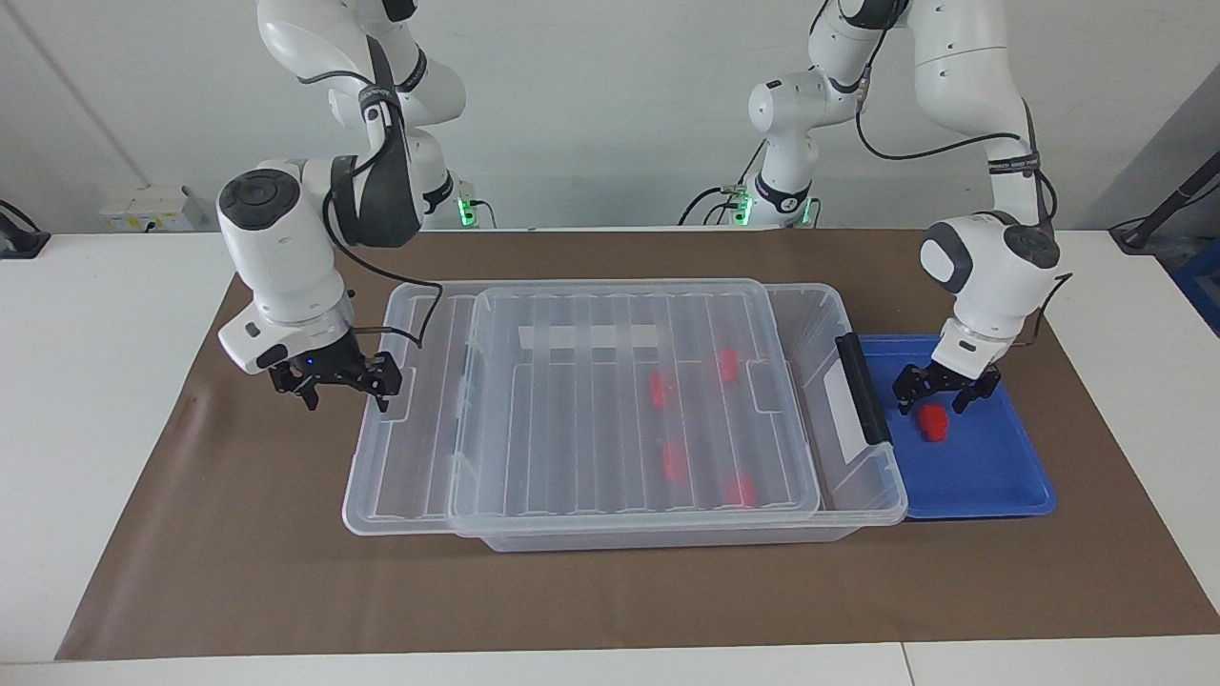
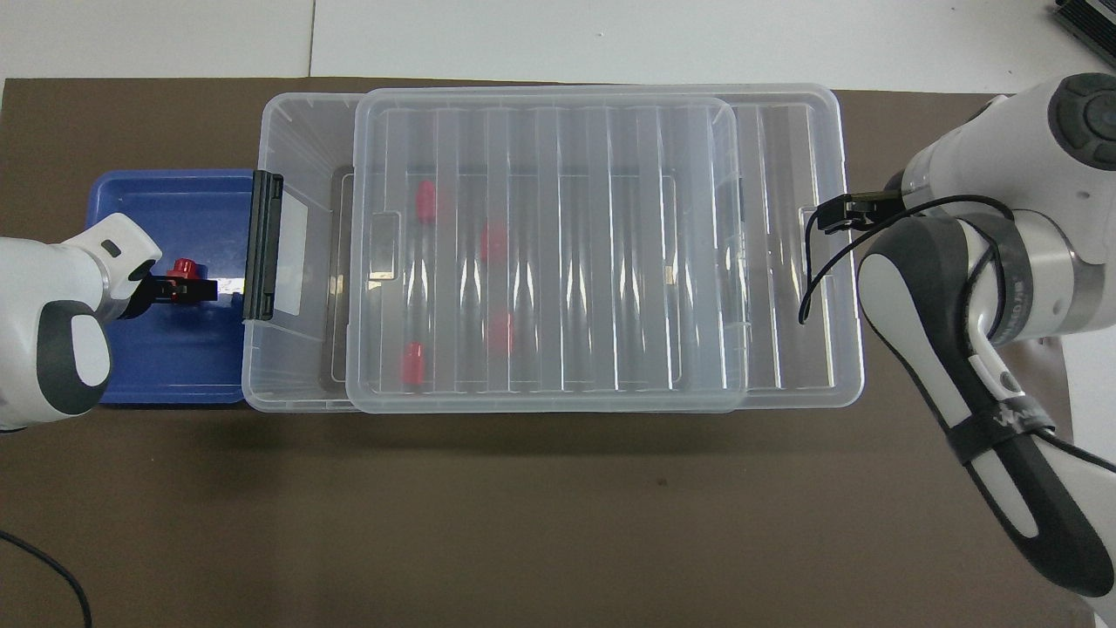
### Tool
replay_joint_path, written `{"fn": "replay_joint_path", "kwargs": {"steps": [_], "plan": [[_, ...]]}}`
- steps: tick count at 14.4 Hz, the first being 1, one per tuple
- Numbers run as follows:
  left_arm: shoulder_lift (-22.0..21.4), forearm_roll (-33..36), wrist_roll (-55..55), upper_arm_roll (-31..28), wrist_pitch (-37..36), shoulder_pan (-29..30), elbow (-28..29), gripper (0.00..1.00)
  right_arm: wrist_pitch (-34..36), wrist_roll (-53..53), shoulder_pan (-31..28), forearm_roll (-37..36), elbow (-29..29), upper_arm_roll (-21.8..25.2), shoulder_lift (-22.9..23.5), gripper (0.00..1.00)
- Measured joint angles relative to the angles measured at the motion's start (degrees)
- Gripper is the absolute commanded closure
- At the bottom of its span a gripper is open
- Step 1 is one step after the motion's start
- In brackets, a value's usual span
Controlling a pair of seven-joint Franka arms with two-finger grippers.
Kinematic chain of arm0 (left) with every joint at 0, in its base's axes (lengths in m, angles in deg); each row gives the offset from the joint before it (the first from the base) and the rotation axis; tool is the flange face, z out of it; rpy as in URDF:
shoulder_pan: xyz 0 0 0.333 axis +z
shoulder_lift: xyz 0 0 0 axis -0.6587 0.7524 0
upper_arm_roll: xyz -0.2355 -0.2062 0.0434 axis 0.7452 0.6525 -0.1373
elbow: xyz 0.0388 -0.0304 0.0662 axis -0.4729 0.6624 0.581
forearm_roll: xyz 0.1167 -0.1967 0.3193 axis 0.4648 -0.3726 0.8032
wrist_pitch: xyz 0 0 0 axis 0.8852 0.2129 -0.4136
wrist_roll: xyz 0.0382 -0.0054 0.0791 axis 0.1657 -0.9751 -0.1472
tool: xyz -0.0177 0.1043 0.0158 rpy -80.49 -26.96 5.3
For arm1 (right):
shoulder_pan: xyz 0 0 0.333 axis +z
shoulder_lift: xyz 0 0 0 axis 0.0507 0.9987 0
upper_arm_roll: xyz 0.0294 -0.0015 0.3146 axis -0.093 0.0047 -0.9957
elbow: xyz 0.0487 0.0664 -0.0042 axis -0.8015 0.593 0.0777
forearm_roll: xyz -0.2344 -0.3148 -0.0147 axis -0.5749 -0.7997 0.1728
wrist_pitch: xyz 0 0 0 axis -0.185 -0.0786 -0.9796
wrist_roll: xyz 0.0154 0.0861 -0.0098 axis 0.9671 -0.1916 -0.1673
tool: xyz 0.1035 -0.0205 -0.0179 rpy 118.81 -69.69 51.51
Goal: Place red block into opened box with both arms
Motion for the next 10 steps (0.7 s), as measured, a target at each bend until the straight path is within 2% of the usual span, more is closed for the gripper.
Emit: {"fn": "replay_joint_path", "kwargs": {"steps": [1, 2, 3, 4, 5, 10], "plan": [[0.7, 0.0, -0.6, 0.0, 0.6, 0.3, 0.0, 0.00, 0.4, -0.6, -0.7, 0.0, 0.0, 0.0, -0.2, 0.00], [1.1, 0.0, -0.8, 0.0, 0.9, 0.3, 0.0, 0.22, 0.8, -1.2, -1.3, 0.0, -0.1, 0.0, -0.4, 0.00], [1.3, 0.0, -0.8, 0.1, 1.1, 0.3, 0.0, 0.53, 1.2, -1.9, -1.9, 0.0, -0.1, 0.1, -0.6, 0.00], [1.3, 0.0, -0.8, 0.3, 1.3, 0.3, 0.0, 0.80, 1.5, -2.5, -2.3, -0.1, -0.1, 0.1, -0.7, 0.00], [1.3, 0.0, -0.8, 0.4, 1.3, 0.3, -0.1, 1.00, 1.6, -3.3, -2.8, -0.4, -0.1, 0.1, -0.8, 0.00], [1.1, 0.0, -0.8, 0.4, -0.3, 0.3, -1.3, 1.00, 1.6, -4.5, -3.9, -1.6, -0.1, 0.1, -0.8, 0.00]]}}
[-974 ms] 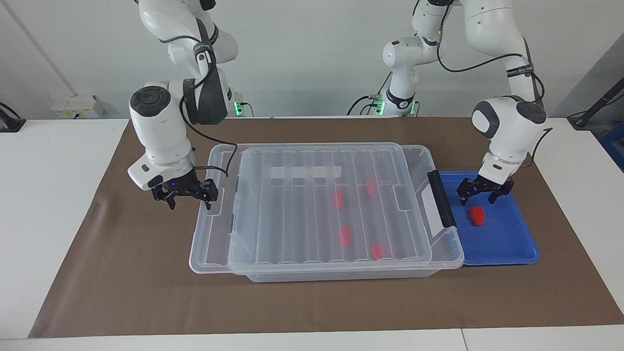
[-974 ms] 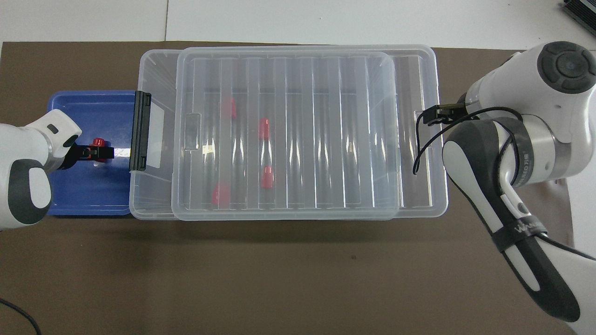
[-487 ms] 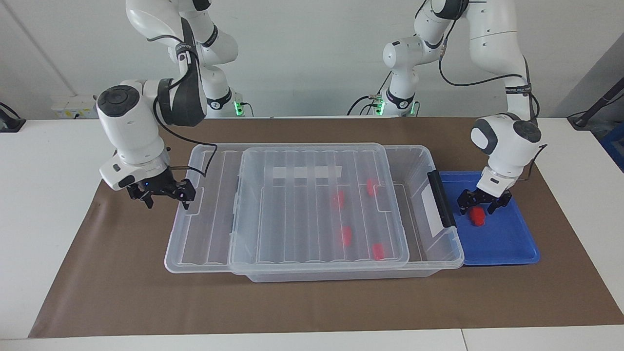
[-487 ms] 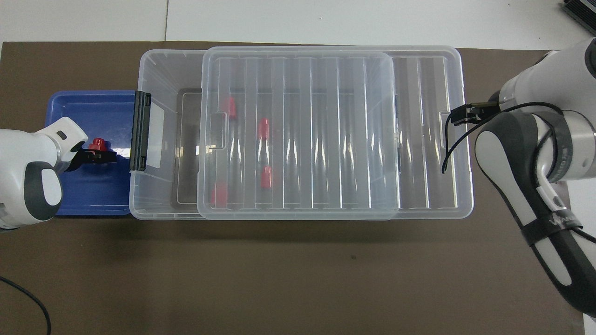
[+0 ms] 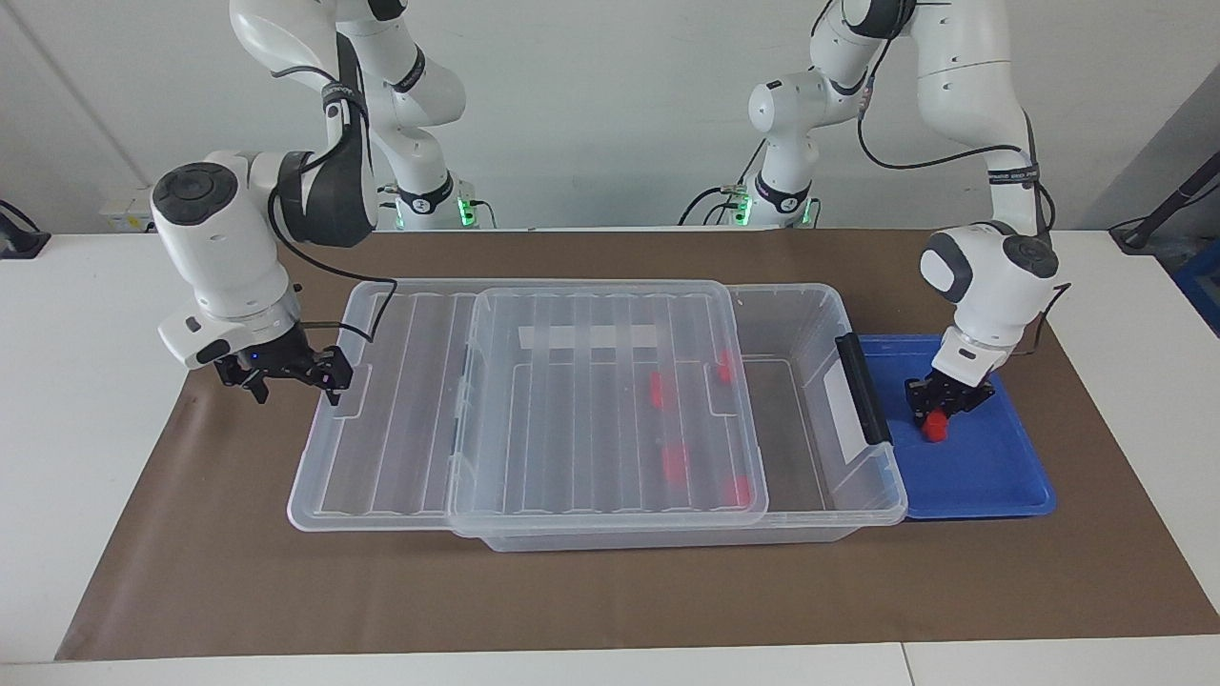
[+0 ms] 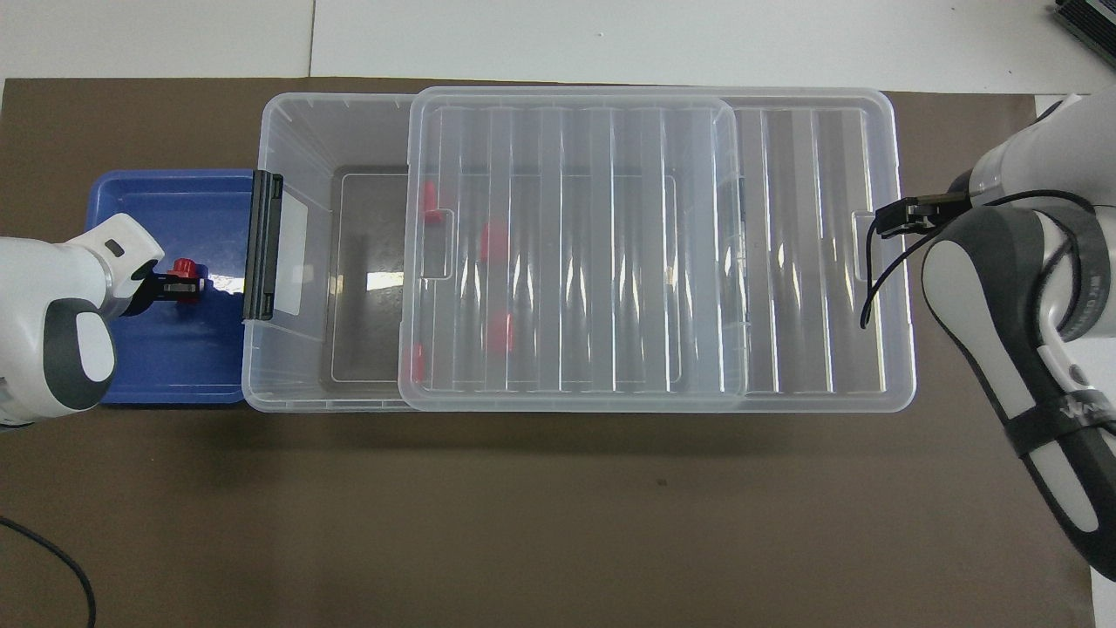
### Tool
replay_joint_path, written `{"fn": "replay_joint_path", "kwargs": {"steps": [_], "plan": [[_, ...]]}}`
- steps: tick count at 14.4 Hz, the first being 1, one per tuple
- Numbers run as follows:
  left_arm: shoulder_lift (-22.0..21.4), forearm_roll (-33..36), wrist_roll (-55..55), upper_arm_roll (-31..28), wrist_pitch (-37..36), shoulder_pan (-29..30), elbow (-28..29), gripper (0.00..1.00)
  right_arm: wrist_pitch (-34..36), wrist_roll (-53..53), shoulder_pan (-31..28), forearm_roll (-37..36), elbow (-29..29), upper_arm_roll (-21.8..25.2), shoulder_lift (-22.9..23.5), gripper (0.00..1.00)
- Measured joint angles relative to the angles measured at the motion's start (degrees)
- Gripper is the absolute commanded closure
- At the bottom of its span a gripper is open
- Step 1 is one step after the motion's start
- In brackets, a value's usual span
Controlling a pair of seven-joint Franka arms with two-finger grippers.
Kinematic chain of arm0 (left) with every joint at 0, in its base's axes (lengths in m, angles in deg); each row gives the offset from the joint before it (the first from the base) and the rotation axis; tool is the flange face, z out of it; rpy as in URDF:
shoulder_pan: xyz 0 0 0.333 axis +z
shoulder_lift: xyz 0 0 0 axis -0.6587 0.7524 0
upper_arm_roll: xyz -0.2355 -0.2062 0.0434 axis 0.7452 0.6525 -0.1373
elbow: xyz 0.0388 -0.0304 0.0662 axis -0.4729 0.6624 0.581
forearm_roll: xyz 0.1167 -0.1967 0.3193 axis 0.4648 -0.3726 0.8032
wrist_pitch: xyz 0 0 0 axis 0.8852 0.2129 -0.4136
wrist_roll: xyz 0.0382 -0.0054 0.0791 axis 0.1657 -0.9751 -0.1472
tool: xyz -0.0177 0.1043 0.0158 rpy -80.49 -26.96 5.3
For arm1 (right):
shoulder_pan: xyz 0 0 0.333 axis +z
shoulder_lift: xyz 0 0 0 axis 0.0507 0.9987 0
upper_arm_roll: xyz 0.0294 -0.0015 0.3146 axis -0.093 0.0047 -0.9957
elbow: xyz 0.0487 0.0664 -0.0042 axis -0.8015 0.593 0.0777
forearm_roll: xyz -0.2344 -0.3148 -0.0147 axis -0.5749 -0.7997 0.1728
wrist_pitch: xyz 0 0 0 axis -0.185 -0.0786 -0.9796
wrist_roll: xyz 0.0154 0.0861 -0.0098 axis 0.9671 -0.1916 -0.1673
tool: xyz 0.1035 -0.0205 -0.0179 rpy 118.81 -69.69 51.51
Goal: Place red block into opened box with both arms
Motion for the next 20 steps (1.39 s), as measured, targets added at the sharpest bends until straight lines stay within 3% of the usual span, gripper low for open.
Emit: {"fn": "replay_joint_path", "kwargs": {"steps": [3, 8, 11, 16, 20], "plan": [[0.0, 0.0, 1.2, 0.2, -9.1, -0.2, -4.7, 1.00, 0.0, -1.3, -0.4, -0.6, 0.0, 0.0, 0.0, 0.00], [-2.5, 0.0, 7.6, 0.8, -35.5, -2.9, -21.0, 1.00, 0.0, -3.4, -2.3, -2.2, -0.1, 0.0, -0.1, 0.00], [-4.1, 0.0, 13.4, 1.1, -46.0, -5.3, -27.9, 1.00, 0.0, -3.4, -2.4, -3.1, -0.2, 0.0, -0.1, 0.00], [-5.3, 0.0, 34.2, 2.1, -49.4, -16.2, -31.9, 1.00, 1.0, -3.4, -2.2, -2.6, -1.2, -0.4, -1.7, 0.00], [-5.1, 0.0, 40.5, 2.4, -40.7, -21.1, -28.4, 1.00, 9.1, -2.9, -2.2, 1.6, -3.7, -0.6, -7.0, 0.00]]}}
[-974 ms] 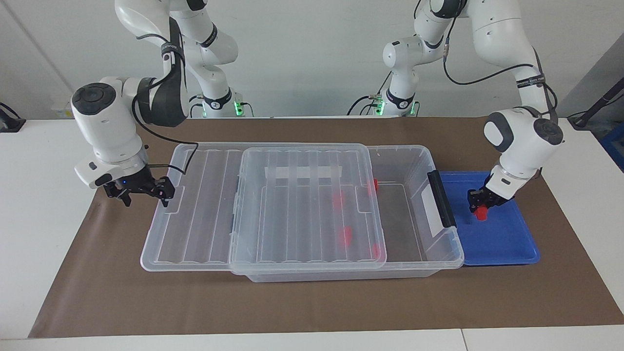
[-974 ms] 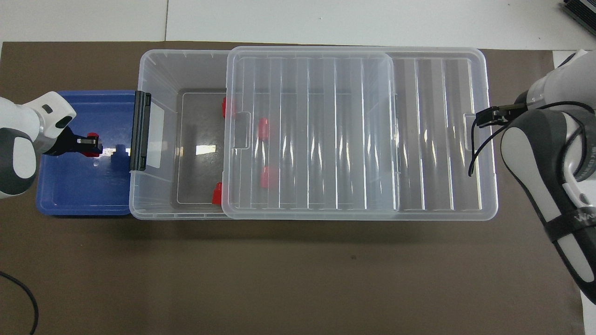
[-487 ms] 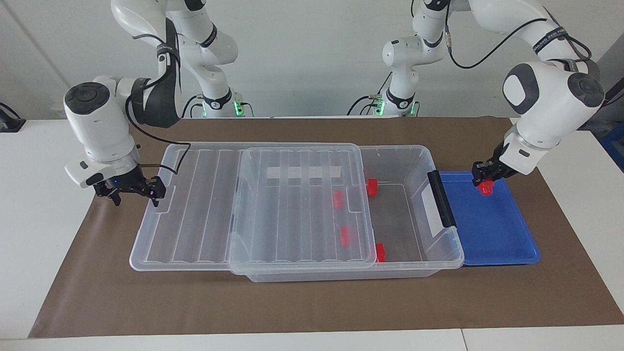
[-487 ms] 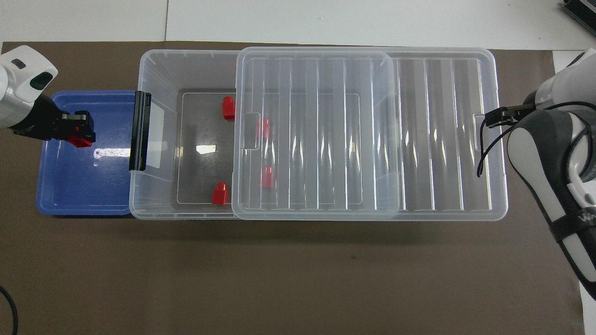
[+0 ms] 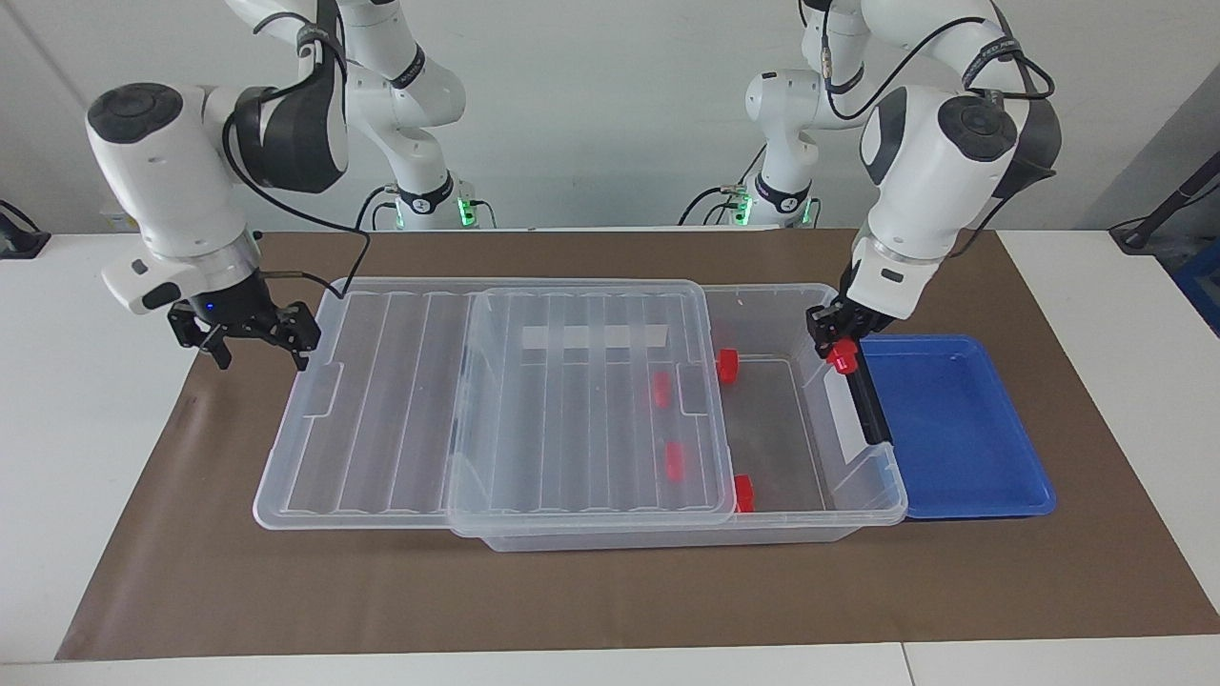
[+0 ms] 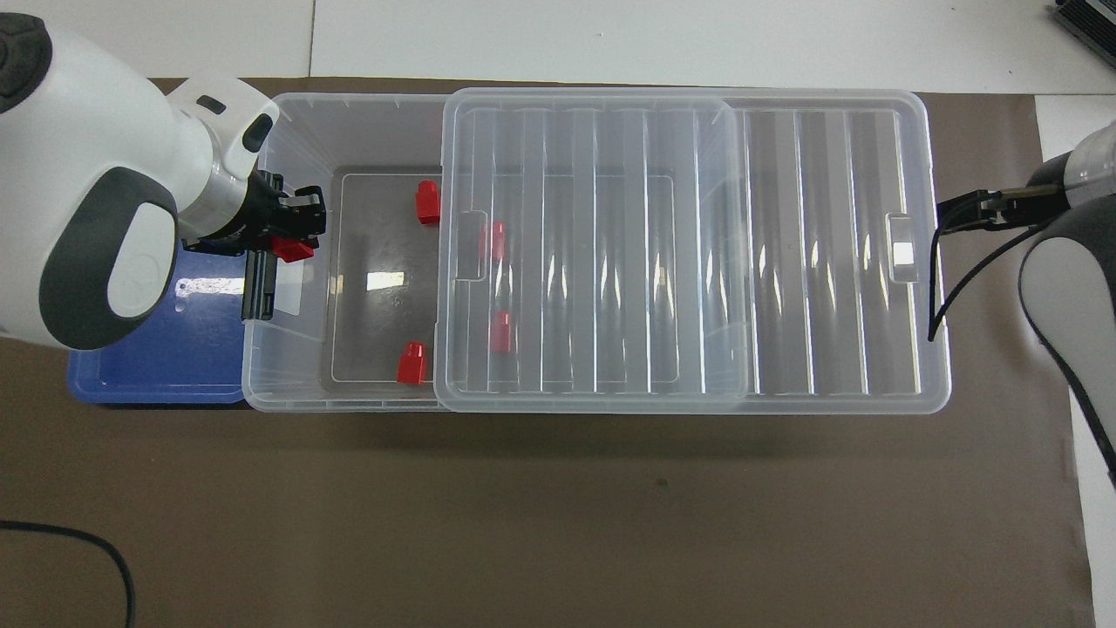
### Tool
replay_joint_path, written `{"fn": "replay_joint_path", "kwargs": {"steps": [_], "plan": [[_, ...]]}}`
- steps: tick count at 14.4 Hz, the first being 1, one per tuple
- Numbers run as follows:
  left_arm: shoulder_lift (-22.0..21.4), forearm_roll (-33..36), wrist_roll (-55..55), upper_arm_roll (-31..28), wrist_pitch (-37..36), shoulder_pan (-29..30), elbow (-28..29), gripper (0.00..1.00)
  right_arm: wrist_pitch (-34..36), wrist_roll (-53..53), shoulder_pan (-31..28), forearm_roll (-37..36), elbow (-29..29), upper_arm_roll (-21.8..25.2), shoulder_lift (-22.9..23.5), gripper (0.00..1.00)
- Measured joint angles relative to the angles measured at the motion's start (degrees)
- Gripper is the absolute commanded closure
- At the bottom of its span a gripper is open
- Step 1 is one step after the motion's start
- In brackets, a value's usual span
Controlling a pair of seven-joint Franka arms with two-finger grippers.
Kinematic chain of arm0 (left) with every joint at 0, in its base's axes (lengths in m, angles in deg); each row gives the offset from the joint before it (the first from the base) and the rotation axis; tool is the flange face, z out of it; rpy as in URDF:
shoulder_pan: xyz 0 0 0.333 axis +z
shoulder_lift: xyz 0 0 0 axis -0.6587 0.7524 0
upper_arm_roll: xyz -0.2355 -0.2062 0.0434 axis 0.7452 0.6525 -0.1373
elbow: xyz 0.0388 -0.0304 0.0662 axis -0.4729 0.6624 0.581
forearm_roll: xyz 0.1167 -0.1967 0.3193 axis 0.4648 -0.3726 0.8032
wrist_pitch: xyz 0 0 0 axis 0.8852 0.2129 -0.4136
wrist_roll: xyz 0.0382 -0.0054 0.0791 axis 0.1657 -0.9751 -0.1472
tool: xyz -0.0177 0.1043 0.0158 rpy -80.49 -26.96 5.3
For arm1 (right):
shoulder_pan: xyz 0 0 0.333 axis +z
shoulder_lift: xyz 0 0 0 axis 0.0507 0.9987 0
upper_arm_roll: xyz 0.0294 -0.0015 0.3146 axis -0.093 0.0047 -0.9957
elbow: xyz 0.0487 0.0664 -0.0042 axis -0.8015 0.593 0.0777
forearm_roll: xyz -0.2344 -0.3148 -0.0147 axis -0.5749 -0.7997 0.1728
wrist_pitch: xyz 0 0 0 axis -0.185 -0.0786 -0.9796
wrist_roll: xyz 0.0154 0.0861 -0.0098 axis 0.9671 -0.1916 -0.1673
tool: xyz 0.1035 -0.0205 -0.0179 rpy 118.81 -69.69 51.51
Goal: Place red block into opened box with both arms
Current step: 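Carry the red block into the clear box with the left gripper and release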
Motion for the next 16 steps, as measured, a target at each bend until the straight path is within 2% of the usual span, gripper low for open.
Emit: {"fn": "replay_joint_path", "kwargs": {"steps": [3, 5, 11, 16], "plan": [[0.1, 0.0, 0.7, 0.0, 11.1, -0.9, 7.9, 1.00, 7.8, 4.0, 0.0, 0.5, -0.4, 0.1, -4.8, 0.00], [0.7, 0.0, 0.7, 0.0, 15.4, -1.5, 11.0, 1.00, 11.4, 7.5, 0.1, 0.5, -0.1, -0.2, -6.8, 0.00], [6.1, 0.6, 2.1, 0.0, 22.0, -4.2, 12.7, 1.00, 11.9, 8.8, 0.1, 0.5, 1.3, -0.3, -7.2, 0.00], [11.1, 3.5, 2.1, -0.4, 30.8, -4.5, 15.5, 1.00, 11.9, 8.8, 0.1, 0.5, 1.3, -0.3, -7.2, 0.00]]}}
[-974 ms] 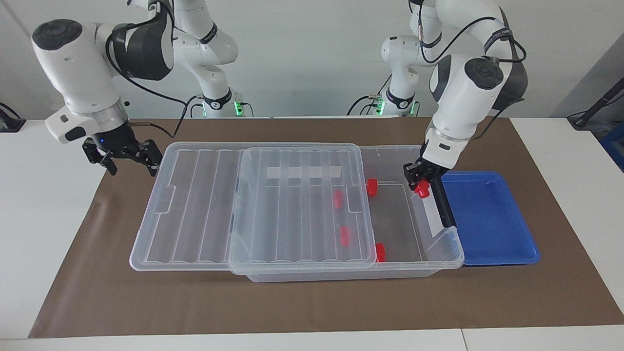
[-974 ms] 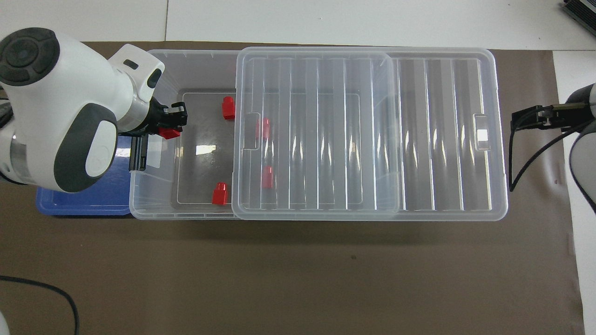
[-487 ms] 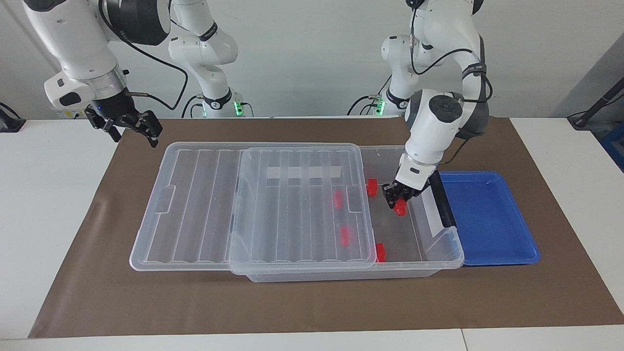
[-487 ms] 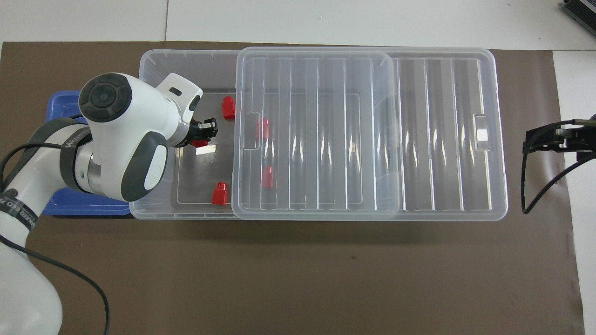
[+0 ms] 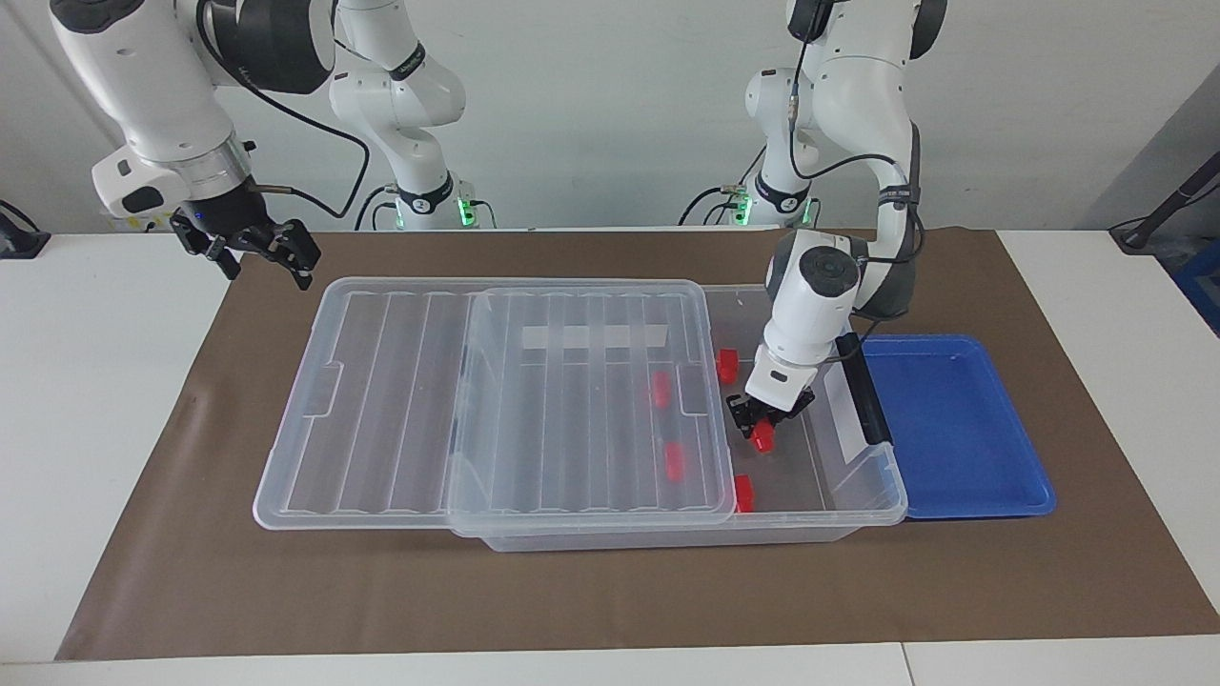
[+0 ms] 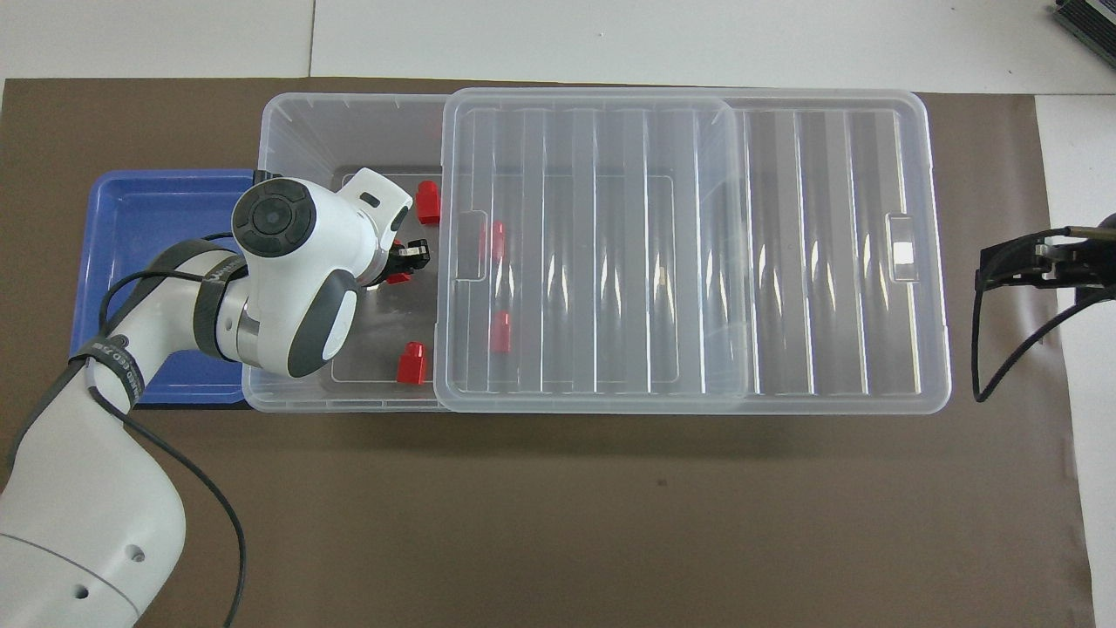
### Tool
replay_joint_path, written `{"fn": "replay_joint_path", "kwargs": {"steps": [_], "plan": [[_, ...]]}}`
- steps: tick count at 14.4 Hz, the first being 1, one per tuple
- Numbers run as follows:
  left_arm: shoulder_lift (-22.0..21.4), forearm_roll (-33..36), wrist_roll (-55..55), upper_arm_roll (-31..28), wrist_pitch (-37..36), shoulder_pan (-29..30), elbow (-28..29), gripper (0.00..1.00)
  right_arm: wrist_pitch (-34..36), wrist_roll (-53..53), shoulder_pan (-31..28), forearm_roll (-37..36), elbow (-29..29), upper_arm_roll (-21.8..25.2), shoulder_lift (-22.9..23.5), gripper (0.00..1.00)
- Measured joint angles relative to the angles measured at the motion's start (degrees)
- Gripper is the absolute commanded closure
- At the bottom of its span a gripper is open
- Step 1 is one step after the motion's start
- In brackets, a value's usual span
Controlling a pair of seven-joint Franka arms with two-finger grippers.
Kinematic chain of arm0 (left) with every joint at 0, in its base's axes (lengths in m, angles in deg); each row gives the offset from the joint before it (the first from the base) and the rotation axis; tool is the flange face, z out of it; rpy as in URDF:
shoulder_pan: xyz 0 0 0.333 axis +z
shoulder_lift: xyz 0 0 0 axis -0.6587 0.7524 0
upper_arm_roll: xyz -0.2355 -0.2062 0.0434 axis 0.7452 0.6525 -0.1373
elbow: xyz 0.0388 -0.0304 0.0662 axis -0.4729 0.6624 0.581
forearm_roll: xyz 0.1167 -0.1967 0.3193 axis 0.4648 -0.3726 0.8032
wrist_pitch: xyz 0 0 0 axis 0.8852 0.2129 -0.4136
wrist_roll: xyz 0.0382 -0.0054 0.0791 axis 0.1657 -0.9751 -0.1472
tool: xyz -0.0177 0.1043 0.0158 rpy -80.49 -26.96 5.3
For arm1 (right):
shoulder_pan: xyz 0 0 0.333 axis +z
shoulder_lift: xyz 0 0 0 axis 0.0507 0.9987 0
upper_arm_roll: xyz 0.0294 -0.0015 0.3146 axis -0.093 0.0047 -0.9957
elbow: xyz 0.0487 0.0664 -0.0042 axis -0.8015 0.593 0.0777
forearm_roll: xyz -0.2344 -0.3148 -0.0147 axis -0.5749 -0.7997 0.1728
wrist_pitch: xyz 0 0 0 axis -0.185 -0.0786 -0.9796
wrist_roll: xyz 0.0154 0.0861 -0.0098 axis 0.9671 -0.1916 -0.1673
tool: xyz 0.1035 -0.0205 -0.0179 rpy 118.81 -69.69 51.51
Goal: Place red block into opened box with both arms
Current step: 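Carry the red block into the clear box with the left gripper and release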
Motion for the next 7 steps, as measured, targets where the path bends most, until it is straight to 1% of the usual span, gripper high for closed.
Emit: {"fn": "replay_joint_path", "kwargs": {"steps": [2, 3, 4, 5, 7], "plan": [[1.0, 0.3, 0.0, -0.1, 1.9, 0.0, 0.4, 1.00, 0.0, 0.0, 0.0, 0.0, 0.0, 0.0, 0.0, 0.00], [1.2, 0.4, 0.0, -0.1, 2.3, 0.0, 0.5, 0.79, 0.0, 0.0, 0.0, 0.0, 0.0, 0.0, 0.0, 0.00], [1.1, 0.4, 0.0, -0.1, 2.6, 0.0, 0.5, 0.24, 0.0, 0.0, 0.5, 0.0, 0.0, 0.1, 0.0, 0.00], [1.1, 0.4, 0.0, -0.1, 2.7, 0.0, 0.5, 0.00, 0.1, 0.0, 1.5, 0.0, 0.0, 0.5, 0.0, 0.00], [1.2, 0.5, 0.0, -0.2, 2.7, 0.0, 0.5, 0.00, 0.4, 0.0, 3.3, 0.0, 0.0, 1.7, 0.0, 0.00]]}}
